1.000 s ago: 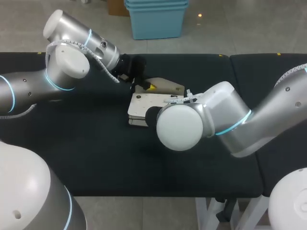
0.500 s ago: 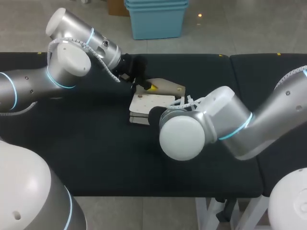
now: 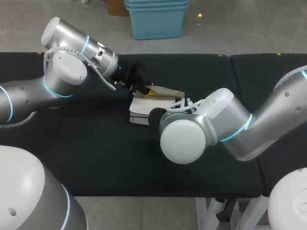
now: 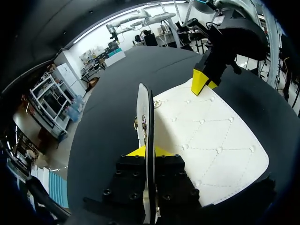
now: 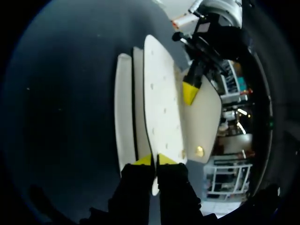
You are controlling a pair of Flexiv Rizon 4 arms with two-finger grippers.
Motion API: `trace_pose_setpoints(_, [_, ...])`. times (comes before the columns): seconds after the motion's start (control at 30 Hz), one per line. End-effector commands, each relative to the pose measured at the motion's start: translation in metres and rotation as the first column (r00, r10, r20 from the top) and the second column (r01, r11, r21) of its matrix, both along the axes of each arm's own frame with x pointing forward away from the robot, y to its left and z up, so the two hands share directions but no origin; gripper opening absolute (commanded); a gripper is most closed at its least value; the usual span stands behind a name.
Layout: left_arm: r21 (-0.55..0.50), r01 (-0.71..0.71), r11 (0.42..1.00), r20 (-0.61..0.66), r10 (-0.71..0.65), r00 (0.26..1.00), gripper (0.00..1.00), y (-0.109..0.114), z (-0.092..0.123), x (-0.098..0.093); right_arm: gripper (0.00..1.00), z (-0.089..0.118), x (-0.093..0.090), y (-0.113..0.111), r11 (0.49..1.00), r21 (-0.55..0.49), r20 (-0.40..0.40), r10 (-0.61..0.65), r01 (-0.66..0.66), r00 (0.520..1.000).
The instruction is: Pick up the bag, open it, inspect its contents, close it, and place it on the opposite side
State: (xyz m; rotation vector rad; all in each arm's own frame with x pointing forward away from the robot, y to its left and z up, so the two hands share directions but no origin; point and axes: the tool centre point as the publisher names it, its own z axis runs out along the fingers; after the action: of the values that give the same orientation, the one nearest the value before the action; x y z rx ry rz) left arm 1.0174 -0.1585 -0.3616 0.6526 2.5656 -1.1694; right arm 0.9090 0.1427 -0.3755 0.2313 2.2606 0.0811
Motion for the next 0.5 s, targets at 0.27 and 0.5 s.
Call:
trace_pose_setpoints(0.27, [-0.031,-0.031,0.999,0.050,0.032,0.998,0.09,0.000,-0.006,-0.019,0.00,-0.003,0.001,0.001,1.000,0.001,0.005,0.000,0.000,1.000])
trace_pose_setpoints(0.5, [-0.081,-0.061,0.995,0.007,0.062,0.998,0.49,0.009,0.018,-0.012,0.00,-0.003,0.001,0.001,1.000,0.001,0.005,0.000,0.000,1.000])
